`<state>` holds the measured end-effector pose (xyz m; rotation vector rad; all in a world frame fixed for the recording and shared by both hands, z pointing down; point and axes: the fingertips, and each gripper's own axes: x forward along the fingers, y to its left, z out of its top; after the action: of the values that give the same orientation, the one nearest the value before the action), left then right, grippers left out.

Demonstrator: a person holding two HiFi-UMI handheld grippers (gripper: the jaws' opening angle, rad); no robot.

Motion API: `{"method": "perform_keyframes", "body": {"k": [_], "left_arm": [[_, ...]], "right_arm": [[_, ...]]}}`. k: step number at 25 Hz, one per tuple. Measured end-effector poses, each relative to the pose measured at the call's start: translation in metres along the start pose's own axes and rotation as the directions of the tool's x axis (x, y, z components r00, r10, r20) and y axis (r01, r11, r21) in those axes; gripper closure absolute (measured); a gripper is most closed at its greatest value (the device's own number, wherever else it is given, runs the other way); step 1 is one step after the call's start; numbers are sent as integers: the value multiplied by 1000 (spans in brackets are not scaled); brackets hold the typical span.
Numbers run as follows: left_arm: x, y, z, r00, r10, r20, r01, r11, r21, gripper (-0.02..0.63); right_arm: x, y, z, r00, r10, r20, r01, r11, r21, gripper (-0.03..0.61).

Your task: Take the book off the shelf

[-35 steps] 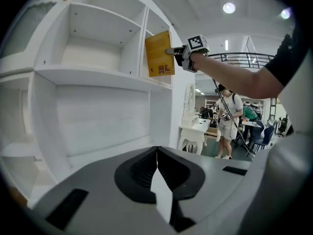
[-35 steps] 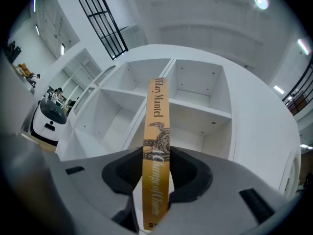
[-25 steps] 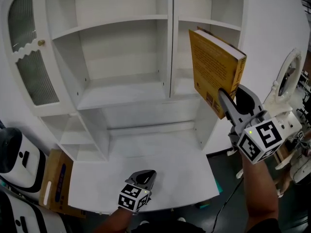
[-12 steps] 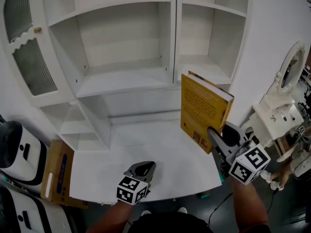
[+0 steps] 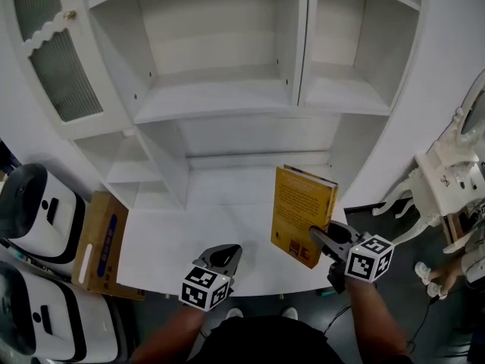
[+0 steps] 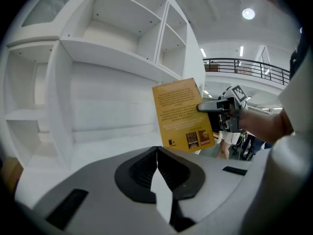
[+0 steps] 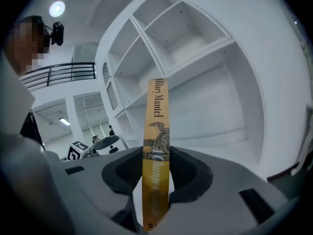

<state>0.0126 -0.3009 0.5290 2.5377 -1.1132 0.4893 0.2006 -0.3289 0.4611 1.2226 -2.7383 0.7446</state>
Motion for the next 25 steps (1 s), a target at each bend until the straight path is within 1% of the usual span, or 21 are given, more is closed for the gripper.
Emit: {"method": "perform_keyframes", "body": {"k": [3, 6, 7, 9, 12, 15, 18, 19, 20, 22, 25], "left_arm": [[-3, 7, -11, 1000, 22, -22, -22, 1000, -15, 603], [-3, 12, -20, 998, 42, -39, -43, 999, -23, 603], [-2, 14, -24, 998, 49, -45, -50, 998, -25, 603], [-1, 17, -32, 997, 58, -60, -60, 998, -36, 603], [-2, 18, -41, 995, 67, -75, -71, 996, -60, 603], [-2, 18, -45, 994, 73, -85, -79, 994, -70, 603], [-3, 18, -50, 993, 76, -92, -84, 992, -90, 603], [-3, 18, -51, 993, 75, -92, -85, 991, -100, 603], [-4, 18, -51, 993, 75, -91, -85, 990, -110, 603], [-5, 19, -52, 993, 81, -89, -91, 989, -119, 603], [-6, 22, -53, 991, 95, -93, -106, 987, -123, 603]], "right_arm": [[20, -15, -37, 995, 58, -77, -46, 989, 141, 422], [38, -32, -71, 983, 102, -154, -58, 962, 267, 422], [43, -37, -82, 977, 118, -176, -58, 948, 313, 422], [55, -46, -102, 963, 163, -216, -62, 910, 410, 422], [73, -54, -131, 931, 242, -274, -69, 852, 519, 422], [90, -62, -160, 899, 295, -323, -47, 799, 599, 422], [104, -66, -184, 874, 348, -338, -36, 742, 670, 422], [109, -66, -191, 864, 366, -346, -34, 728, 685, 421], [113, -66, -198, 853, 380, -357, -30, 719, 694, 421], [119, -68, -210, 839, 390, -378, -15, 712, 702, 420], [126, -75, -218, 840, 385, -381, 6, 696, 718, 420]]}}
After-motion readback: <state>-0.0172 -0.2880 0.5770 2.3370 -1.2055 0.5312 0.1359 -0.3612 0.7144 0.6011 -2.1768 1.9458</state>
